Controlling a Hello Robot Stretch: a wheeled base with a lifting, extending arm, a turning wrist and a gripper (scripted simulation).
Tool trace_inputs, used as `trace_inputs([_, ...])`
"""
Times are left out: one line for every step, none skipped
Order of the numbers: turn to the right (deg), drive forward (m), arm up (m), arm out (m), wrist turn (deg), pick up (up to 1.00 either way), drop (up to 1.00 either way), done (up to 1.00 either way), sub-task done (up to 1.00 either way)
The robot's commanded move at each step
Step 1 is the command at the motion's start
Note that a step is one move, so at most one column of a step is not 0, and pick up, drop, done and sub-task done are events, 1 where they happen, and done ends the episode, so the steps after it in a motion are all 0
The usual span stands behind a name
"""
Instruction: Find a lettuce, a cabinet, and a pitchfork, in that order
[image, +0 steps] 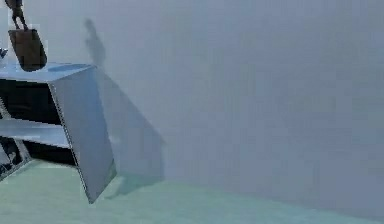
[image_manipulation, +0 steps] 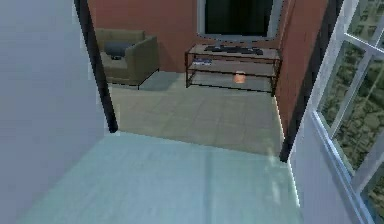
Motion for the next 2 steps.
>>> trace_inputs([0.0, 0.6, 0.0, 0.0, 0.0, 0.0, 0.0, 0.0, 0.0])
trace_inputs([-45.0, 0.0, 0.0, 0.0, 0.0, 0.0, 0.0, 0.0, 0.0])
